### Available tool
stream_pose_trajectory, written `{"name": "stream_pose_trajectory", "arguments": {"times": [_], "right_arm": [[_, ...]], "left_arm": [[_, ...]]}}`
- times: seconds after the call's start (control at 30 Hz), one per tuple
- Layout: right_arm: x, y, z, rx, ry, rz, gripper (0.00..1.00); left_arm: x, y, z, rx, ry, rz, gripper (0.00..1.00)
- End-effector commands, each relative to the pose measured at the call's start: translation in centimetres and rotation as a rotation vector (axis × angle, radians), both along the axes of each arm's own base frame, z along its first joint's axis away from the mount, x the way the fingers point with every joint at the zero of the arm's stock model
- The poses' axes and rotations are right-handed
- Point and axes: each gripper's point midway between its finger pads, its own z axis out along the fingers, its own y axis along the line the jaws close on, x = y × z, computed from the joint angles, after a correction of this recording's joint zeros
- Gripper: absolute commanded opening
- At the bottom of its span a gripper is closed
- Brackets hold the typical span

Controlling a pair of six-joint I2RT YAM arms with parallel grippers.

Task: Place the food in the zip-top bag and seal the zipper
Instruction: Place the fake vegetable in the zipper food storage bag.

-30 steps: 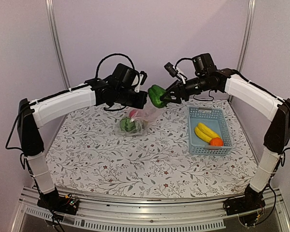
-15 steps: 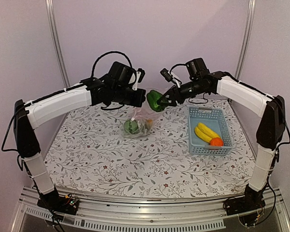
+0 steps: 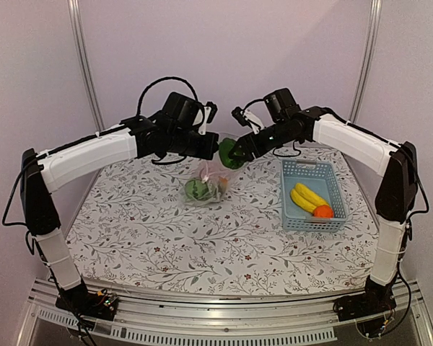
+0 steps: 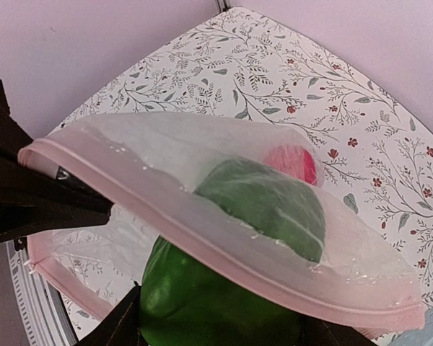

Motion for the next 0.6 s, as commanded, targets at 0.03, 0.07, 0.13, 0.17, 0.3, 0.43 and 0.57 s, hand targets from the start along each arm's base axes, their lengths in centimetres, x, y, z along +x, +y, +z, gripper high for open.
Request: {"name": "stream_pose_trajectory", "arguments": {"times": [0.03, 0.07, 0.13, 0.17, 0.3, 0.43, 0.57], "right_arm": [[0.4, 0.1, 0.1, -0.009, 0.025, -0.030, 0.64], [0.0, 0.3, 0.5, 0.004, 0.025, -0.009, 0.67], [-0.3, 0.1, 1.5, 0.013, 0.006, -0.003, 0.72], [-0.5, 0.0, 2.3, 0.021, -0.007, 0.003, 0.75], [-1.3, -0.6, 4.6, 0.031, -0.058, 0.017, 0.83], [-2.8, -0.7, 5.5, 0.028, -0.088, 0.102, 0.83], [-6.7, -1.0, 5.0, 0.007, -0.191, 0.360, 0.65]], "left_arm": [[-0.6, -0.8, 0.0, -0.018, -0.003, -0.017, 0.00], [-0.5, -0.8, -0.1, -0.016, -0.001, -0.015, 0.00], [-0.5, -0.8, -0.4, -0.012, 0.002, -0.012, 0.00], [-0.4, -0.8, -0.6, -0.009, 0.003, -0.010, 0.00], [-0.1, -0.7, -1.1, 0.010, 0.001, 0.000, 0.00], [0.3, -0.5, -1.0, 0.031, -0.016, 0.007, 0.00], [0.5, -0.1, -1.0, 0.074, -0.032, 0.007, 0.00]]}}
